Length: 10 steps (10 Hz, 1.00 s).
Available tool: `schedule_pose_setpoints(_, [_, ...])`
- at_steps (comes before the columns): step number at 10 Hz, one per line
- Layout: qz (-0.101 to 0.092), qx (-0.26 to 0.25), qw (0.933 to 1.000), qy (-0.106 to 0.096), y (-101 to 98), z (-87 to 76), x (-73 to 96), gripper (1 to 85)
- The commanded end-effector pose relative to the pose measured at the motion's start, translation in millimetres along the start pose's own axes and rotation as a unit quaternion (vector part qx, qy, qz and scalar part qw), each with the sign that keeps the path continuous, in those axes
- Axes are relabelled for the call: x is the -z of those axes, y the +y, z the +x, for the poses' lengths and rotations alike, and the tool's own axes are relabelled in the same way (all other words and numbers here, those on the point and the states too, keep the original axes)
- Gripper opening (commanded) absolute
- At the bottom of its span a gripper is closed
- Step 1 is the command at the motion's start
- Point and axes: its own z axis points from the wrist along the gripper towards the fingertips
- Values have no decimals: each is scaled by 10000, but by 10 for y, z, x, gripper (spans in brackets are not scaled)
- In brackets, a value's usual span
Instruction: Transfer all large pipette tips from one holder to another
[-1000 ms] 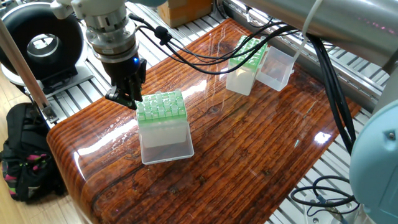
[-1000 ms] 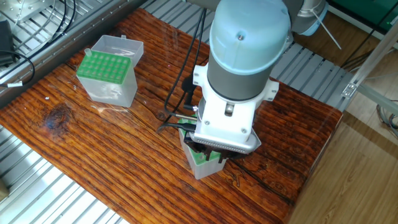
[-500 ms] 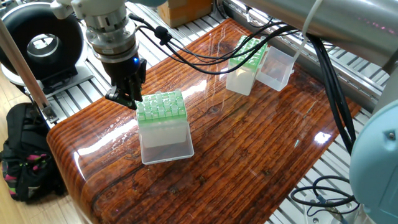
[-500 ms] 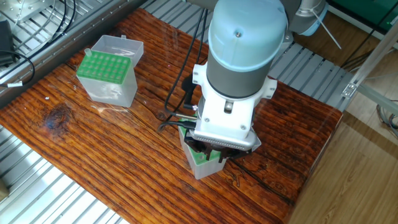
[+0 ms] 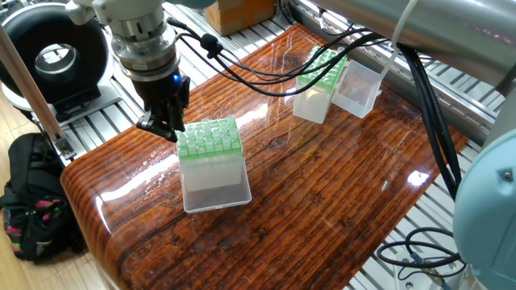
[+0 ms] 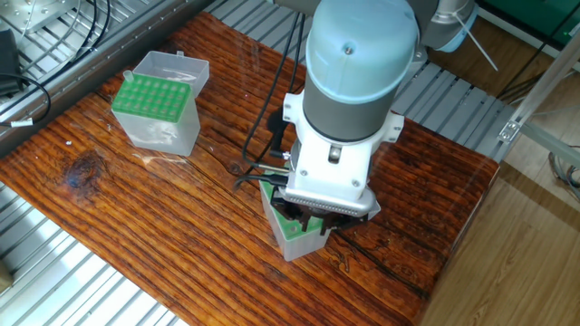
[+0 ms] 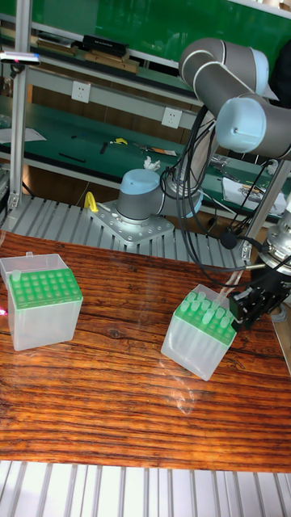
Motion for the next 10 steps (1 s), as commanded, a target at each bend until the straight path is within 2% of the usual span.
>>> schedule_pose_setpoints(1, [-74, -17, 10000, 40, 41, 47, 18, 297])
schedule_pose_setpoints(10, [-57, 6, 10000, 41, 38, 140, -27, 287])
